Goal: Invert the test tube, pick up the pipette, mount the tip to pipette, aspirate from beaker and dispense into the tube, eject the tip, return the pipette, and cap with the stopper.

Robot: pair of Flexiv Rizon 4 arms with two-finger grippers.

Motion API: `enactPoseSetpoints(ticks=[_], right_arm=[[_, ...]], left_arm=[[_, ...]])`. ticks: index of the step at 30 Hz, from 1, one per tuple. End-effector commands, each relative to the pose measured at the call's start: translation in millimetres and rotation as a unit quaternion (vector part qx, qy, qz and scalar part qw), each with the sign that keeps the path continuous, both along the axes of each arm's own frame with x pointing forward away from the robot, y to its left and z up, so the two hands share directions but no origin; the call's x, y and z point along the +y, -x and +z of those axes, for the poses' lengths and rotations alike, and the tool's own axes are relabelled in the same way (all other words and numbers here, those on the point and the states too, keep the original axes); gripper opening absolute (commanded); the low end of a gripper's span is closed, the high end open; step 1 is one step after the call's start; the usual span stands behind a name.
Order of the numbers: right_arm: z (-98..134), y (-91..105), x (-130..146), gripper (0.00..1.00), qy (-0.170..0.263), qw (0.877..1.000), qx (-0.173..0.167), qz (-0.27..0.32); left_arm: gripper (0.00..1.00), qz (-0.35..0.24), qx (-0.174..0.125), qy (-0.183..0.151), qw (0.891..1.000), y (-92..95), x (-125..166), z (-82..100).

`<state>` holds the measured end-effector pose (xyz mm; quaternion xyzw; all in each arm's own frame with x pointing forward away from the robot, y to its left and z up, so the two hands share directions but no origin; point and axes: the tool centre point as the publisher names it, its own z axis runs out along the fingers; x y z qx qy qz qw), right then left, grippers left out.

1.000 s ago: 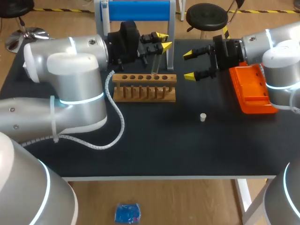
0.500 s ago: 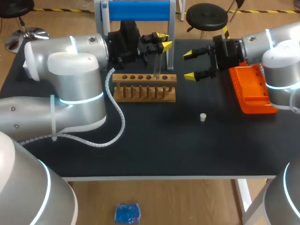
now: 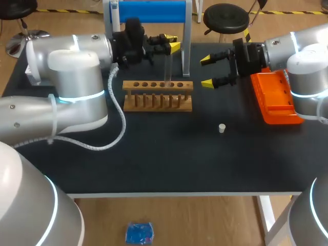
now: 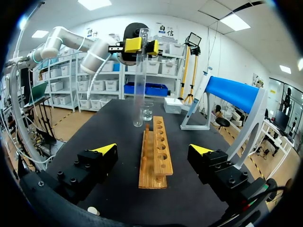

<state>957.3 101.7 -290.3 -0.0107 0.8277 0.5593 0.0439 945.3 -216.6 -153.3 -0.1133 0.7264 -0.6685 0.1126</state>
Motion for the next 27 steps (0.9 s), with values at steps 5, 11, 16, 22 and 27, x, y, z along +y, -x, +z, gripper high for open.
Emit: enactPoseSetpoints(ticks=[5,11,16,22,27], right_arm=[[0,-0.7,-1,1.00,0.000,1.000,0.001,0.002],[0,-0.7,-1,1.00,0.000,1.000,0.001,0.002],[0,-0.7,-1,1.00,0.000,1.000,0.001,0.002],[0,-0.7,-1,1.00,0.000,1.000,0.001,0.002],[0,-0.7,-1,1.00,0.000,1.000,0.001,0.002]], left_arm=[[0.00,-0.019,-0.009,0.012,1.000,-19.3,6,-4.9],[0.00,-0.023,0.000,0.022,0.999,-31.5,8,-18.4],[0.00,-0.029,0.004,0.029,0.999,-39.6,11,-25.4],[0.00,-0.032,-0.001,0.033,0.999,-45.3,14,-29.1],[0.00,-0.031,-0.009,0.040,0.999,-47.0,15,-31.1]])
